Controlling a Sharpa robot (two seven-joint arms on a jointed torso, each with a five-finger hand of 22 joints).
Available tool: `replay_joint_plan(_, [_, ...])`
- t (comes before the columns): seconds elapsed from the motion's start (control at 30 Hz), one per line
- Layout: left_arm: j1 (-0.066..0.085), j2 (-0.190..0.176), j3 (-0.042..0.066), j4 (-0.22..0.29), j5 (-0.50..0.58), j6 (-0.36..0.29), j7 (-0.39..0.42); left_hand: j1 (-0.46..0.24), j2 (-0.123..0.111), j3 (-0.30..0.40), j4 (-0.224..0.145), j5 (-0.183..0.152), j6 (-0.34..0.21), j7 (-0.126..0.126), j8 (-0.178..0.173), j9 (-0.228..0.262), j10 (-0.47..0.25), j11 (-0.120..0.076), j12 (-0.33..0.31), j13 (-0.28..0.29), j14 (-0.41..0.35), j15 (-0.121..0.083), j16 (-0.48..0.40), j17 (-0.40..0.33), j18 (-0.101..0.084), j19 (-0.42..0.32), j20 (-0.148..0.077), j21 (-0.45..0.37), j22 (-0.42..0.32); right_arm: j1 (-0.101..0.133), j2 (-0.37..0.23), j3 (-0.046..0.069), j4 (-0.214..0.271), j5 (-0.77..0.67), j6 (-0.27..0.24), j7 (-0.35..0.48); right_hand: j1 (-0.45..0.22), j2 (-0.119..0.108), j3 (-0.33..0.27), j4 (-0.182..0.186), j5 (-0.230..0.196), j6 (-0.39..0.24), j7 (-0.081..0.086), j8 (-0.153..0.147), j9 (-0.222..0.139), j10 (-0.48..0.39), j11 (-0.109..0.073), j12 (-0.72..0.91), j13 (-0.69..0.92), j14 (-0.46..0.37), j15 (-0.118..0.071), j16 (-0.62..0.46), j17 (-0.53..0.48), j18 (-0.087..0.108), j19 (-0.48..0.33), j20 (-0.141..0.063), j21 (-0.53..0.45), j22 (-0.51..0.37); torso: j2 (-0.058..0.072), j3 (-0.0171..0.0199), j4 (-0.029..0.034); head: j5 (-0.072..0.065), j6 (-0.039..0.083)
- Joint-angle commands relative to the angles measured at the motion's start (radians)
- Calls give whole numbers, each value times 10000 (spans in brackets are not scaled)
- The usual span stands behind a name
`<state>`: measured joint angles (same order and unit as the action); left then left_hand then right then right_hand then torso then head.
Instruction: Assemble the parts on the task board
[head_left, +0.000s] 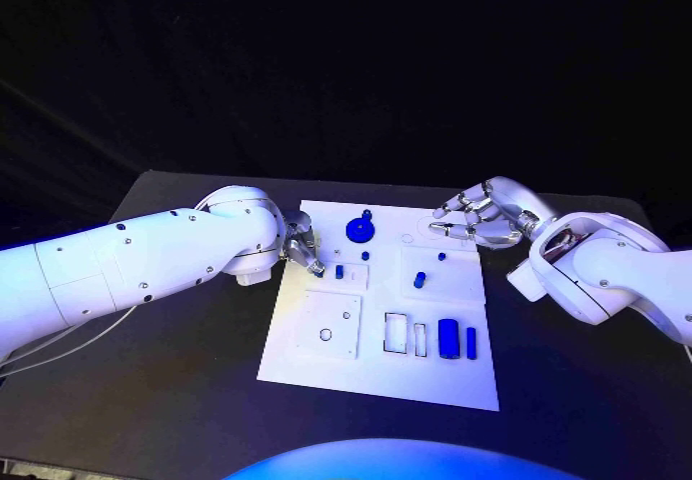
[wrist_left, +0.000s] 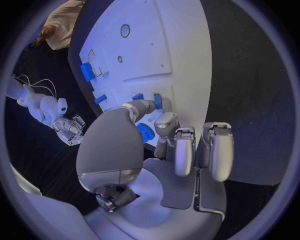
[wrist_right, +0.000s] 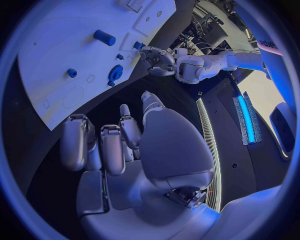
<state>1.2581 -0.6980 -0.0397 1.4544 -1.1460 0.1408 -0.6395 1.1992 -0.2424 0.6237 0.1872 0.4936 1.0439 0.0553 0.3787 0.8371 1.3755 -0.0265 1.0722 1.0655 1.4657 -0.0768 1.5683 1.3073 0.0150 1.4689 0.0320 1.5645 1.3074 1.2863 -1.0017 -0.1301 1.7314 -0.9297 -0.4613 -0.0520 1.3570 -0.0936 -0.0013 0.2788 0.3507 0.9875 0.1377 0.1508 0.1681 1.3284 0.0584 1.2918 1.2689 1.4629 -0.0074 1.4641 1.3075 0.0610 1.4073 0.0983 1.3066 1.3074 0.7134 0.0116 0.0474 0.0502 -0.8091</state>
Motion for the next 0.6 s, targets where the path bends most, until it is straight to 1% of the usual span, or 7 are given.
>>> replay_joint_plan(0.03, [-38, 38, -27, 22, 70, 61, -35, -24, 98, 1513, -1550, 60, 145, -111, 57, 41, 46, -42, 43, 12, 1051, -49, 24, 2635, -150, 1019, -60, 63, 2634, -6, 6, 0, 12, -57, 105, 79, -46, 86, -66, 14, 38, -71, 22, 41, 5, -9, -7, -11, -16, 646, -68, -35, 908, 58, -53, -33, -28, 834, 1, 9, -2, -2, 1])
replay_joint_plan(0.1, [-38, 44, -28, 21, 130, 65, -25, -131, 89, 1400, -1501, 13, 129, -152, 135, 164, 80, -82, 73, 20, 1051, -65, 24, 2635, -150, 1019, -61, 63, 2634, -6, 4, 0, 12, -57, 104, 80, -46, 86, -66, 14, 38, -71, 22, 41, 5, -9, -7, -11, -16, 646, -68, -35, 908, 58, -53, -33, -28, 834, -1, 12, -10, 1, -9])
replay_joint_plan(0.17, [-38, 53, -28, 11, 203, 82, -25, -282, 43, 1083, -1428, -81, 74, -229, 235, 340, 127, -132, 107, 23, 1051, -99, 24, 2635, -150, 1019, -62, 63, 2634, -6, -2, 0, 13, -57, 101, 79, -48, 98, -74, 15, 46, -77, 22, 47, 4, -16, -7, -17, -25, 645, -69, -43, 899, 59, -52, -34, -35, 832, -1, 7, -9, -8, -10])
replay_joint_plan(0.23, [-38, 61, -28, 0, 243, 83, -29, -372, 7, 756, -1366, -139, 22, -297, 272, 438, 149, -182, 131, 27, 1051, -132, 24, 2635, -150, 1019, -66, 63, 2634, -6, -4, 0, 14, -57, 100, 78, -48, 102, -76, 15, 48, -79, 22, 49, 4, -18, -8, -19, -27, 644, -69, -45, 897, 59, -52, -35, -38, 831, -3, 10, -9, -5, -9])
replay_joint_plan(0.4, [-38, 84, -28, -42, 297, 14, -59, -475, 123, 177, -1136, -185, 28, -378, 268, 522, 141, -225, 169, 37, 1051, -201, 24, 2635, -150, 1019, -82, 63, 2634, -6, -7, 0, 16, -57, 98, 81, -48, 102, -76, 15, 48, -79, 22, 49, 4, -18, -8, -19, -27, 644, -69, -45, 897, 59, -52, -35, -38, 831, -3, 12, -7, -13, 0])
replay_joint_plan(0.6, [-38, 93, -28, -85, 284, -53, -105, -564, 180, -371, -873, -209, 108, -422, 229, 536, 133, -252, 223, 60, 1051, -221, 24, 2635, -150, 1019, -95, 63, 2634, -6, -9, 0, 15, -57, 89, 82, -48, 102, -76, 15, 48, -79, 22, 49, 4, -18, -8, -19, -27, 644, -69, -45, 897, 59, -52, -35, -38, 831, 2, 6, -2, -24, 5])
